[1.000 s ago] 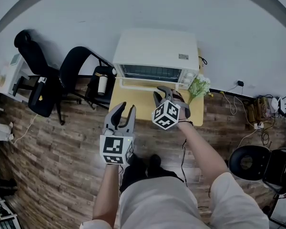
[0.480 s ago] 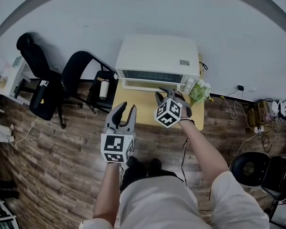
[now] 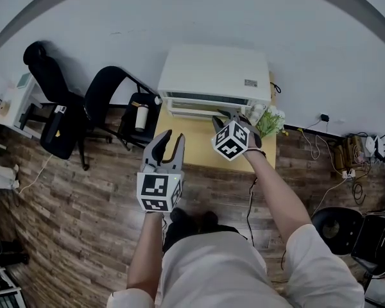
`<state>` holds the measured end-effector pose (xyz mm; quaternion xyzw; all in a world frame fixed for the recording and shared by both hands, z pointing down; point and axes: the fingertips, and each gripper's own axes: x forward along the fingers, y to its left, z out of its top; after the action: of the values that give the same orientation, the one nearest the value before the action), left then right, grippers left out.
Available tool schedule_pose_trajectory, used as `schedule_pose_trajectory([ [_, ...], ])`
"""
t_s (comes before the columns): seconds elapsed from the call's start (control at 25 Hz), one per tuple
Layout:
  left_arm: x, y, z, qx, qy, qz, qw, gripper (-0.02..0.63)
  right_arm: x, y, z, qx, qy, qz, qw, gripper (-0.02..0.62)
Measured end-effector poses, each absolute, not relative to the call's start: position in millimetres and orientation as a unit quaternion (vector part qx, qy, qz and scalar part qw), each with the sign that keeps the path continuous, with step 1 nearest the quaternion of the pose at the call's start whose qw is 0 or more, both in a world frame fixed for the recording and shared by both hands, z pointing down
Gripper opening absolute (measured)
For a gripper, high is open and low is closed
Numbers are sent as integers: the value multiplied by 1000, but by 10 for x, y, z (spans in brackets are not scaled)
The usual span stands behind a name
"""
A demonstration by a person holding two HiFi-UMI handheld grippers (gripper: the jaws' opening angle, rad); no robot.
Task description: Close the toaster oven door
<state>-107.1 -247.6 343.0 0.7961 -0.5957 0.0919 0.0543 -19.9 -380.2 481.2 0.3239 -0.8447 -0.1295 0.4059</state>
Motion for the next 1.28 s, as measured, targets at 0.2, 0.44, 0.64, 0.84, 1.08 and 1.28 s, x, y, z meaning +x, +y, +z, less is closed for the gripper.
schedule_pose_trajectory([
  [0.2, -1090, -2505, 3426, 798, -592, 96, 52, 95, -204, -3861, 4794, 328, -844, -129, 404, 95],
  [0.44, -1091, -2565, 3416, 800, -590, 97, 51, 94, -205, -3937, 4774, 330, -845, -126, 402, 95],
  [0.64, -1096, -2587, 3431, 801, -588, 99, 52, 94, -204, -3988, 4751, 332, -845, -125, 401, 97],
  [0.84, -1102, -2603, 3459, 803, -585, 100, 54, 94, -209, -4003, 4743, 332, -845, -128, 398, 97],
  [1.08, -1081, -2702, 3478, 805, -582, 100, 54, 94, -205, -4045, 4752, 327, -848, -131, 397, 97],
  [1.28, -1070, -2746, 3499, 806, -580, 101, 55, 95, -218, -4046, 4743, 322, -850, -133, 395, 98],
])
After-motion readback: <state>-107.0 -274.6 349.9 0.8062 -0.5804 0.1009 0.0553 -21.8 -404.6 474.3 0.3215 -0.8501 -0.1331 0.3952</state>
